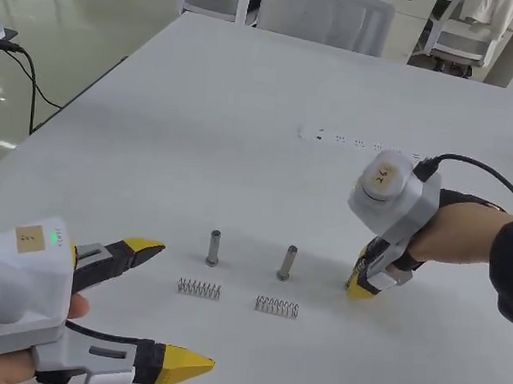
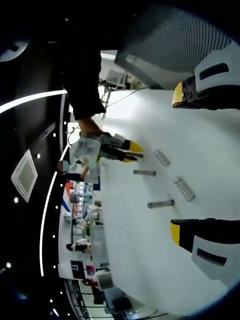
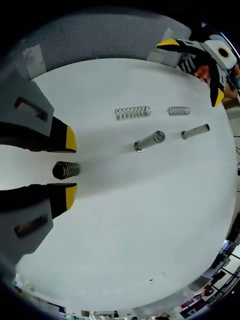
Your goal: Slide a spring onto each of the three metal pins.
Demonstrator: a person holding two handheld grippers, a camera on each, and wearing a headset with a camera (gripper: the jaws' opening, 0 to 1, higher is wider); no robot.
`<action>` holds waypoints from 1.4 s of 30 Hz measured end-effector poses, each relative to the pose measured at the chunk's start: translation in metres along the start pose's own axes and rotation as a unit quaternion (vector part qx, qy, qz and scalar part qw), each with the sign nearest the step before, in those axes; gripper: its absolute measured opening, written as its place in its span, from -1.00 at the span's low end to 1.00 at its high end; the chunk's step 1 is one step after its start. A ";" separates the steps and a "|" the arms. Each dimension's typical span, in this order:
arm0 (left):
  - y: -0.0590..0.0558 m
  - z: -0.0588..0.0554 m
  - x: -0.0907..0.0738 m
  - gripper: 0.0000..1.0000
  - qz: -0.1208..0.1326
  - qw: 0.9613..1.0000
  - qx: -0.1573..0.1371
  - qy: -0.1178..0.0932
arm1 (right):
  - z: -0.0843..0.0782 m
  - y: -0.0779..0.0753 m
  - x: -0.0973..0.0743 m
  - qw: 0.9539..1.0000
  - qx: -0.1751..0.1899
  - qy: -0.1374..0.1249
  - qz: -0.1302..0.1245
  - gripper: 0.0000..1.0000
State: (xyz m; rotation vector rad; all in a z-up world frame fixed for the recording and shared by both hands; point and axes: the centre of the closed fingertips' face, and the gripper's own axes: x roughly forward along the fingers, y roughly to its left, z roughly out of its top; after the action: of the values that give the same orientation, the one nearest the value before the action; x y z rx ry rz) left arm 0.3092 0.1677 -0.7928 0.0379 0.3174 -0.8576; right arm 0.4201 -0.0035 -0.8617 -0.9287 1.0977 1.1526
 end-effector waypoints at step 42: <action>-0.007 0.004 0.000 0.72 -0.004 1.000 0.008 0.003 | 0.053 0.057 -0.020 0.996 -0.075 -0.043 0.015 -0.50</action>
State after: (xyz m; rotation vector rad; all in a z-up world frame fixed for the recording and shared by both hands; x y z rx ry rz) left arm 0.3048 0.1627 -0.7883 0.0538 0.3164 -0.8689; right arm 0.3724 0.0536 -0.8311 -0.9715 0.9679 1.3016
